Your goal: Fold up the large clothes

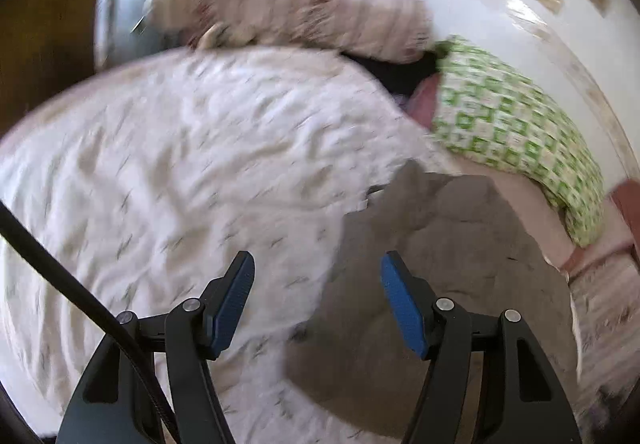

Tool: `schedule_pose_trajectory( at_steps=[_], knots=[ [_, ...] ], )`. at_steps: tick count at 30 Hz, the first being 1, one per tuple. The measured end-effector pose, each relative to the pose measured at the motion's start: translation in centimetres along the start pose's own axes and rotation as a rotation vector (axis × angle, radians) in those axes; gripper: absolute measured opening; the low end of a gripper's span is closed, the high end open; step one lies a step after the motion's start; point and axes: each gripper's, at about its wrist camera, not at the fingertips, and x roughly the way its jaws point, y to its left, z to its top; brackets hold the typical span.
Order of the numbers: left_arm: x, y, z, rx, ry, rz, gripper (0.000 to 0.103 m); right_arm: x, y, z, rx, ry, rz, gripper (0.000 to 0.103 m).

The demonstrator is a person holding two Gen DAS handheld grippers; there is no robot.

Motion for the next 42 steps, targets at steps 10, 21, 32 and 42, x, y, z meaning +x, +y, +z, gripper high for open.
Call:
schedule_pose_trajectory(
  at_steps=[10, 21, 32, 42],
  knots=[
    [5.1, -16.4, -1.0, 0.487, 0.099, -0.204, 0.065, 7.9, 13.7, -0.6, -0.361, 0.073, 0.114, 0.04],
    [14.2, -16.2, -1.5, 0.425, 0.227, -0.125, 0.07, 18.3, 13.7, -1.4, -0.323, 0.234, 0.063, 0.043],
    [13.0, -16.0, -2.1, 0.436, 0.161, -0.112, 0.071, 16.1, 14.3, -1.4, -0.347, 0.167, 0.047, 0.048],
    [5.7, -16.2, -4.2, 0.528, 0.072, -0.118, 0.071, 9.2, 15.8, -3.7, -0.382, 0.136, 0.137, 0.056]
  ],
)
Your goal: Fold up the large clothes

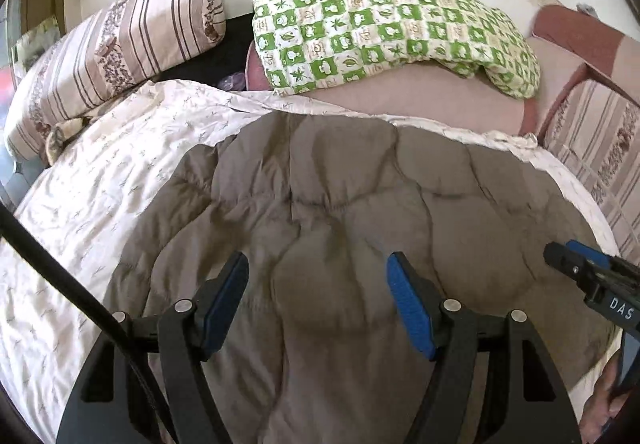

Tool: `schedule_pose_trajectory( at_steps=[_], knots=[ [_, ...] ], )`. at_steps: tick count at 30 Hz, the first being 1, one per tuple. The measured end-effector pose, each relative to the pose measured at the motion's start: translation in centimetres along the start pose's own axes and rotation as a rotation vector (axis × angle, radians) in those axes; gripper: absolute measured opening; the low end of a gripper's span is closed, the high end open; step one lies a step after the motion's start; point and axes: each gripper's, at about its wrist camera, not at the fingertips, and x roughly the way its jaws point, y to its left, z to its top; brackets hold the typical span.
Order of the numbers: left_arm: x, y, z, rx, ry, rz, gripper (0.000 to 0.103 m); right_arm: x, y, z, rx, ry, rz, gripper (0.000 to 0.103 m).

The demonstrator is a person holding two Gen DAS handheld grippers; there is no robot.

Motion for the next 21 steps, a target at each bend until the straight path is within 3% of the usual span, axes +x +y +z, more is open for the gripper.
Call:
schedule_pose_trajectory(
  at_steps=[6, 14, 21],
  knots=[
    [-3.5, -0.3, -4.0, -0.011, 0.027, 0.01, 0.071, -2.8, 1.7, -3.2, -0.016, -0.009, 0.009, 0.07],
    [-1.1, -1.4, -5.5, 0.007, 0.027, 0.033, 0.072, 0.1, 3.8, -4.5, -0.133, 0.024, -0.051, 0.074],
    [0.6, -2.5, -6.3, 0.078, 0.01, 0.108, 0.075, 2.2, 4.1, -4.9, -0.166, 0.065, -0.078, 0.077]
  ],
)
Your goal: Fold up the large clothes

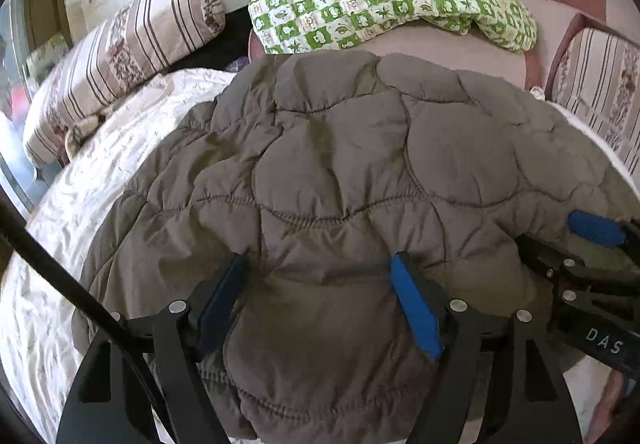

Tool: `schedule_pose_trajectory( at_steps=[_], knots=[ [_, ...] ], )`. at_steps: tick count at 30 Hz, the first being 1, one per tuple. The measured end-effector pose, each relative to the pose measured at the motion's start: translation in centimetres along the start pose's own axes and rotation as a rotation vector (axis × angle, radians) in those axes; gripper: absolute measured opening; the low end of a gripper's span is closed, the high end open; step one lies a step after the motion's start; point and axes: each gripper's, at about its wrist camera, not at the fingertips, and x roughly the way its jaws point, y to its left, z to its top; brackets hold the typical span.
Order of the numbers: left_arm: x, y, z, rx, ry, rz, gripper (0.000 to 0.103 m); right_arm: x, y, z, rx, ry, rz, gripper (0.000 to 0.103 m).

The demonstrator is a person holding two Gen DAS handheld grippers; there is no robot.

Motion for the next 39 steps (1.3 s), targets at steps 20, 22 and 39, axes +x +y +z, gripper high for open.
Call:
schedule_pose_trajectory(
  at_steps=[20, 22, 39],
  knots=[
    [-0.2, -0.2, -0.2, 0.0, -0.028, 0.017, 0.076, -3.7, -9.6, -1.5, 0.213, -0.022, -0.185, 0.076],
    [-0.2, -0.3, -0.2, 0.001, -0.028, 0.018, 0.076, -3.1, -10.6, -1.9, 0.239, 0.009, -0.184, 0.076],
    [-0.4, -0.5, -0.2, 0.011, -0.04, 0.026, 0.076, -5.4, -4.6, -0.8, 0.072, -0.145, -0.101, 0.077]
  ],
)
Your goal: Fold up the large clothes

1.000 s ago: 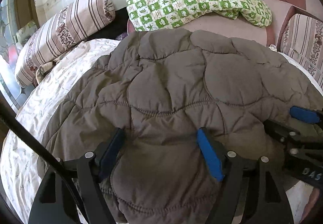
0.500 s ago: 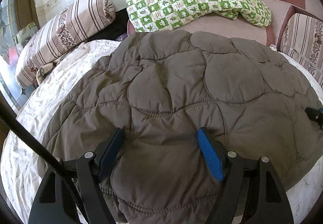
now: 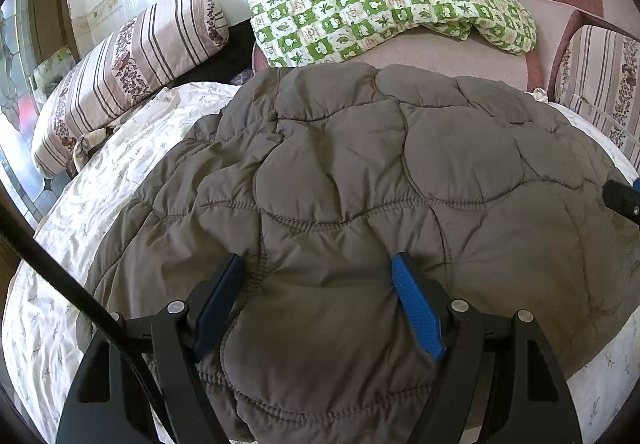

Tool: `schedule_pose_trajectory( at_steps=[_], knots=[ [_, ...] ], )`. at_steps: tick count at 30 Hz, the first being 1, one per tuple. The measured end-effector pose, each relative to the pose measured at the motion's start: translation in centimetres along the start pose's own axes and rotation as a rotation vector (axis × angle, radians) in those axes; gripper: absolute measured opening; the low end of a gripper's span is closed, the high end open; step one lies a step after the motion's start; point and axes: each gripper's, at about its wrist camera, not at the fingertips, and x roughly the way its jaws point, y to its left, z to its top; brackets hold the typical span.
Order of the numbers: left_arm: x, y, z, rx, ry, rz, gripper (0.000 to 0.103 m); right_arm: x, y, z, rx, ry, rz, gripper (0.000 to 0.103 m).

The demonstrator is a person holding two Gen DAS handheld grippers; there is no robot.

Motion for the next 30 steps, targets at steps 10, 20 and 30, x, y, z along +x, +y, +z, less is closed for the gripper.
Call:
schedule_pose_trajectory(
  at_steps=[10, 20, 30],
  knots=[
    [0.0, 0.0, 0.0, 0.003, -0.002, -0.003, 0.077, 3.9, 1.8, -1.0, -0.003, 0.144, 0.084, 0.079],
    [-0.3, 0.4, 0.1, -0.017, -0.007, -0.018, 0.077, 1.0, 1.9, -0.1, -0.008, 0.037, 0.091, 0.079],
    [-1.3, 1.9, 0.2, -0.049, -0.027, -0.016, 0.077, 0.6, 5.2, 0.2, -0.088, 0.017, 0.146, 0.079]
  ],
)
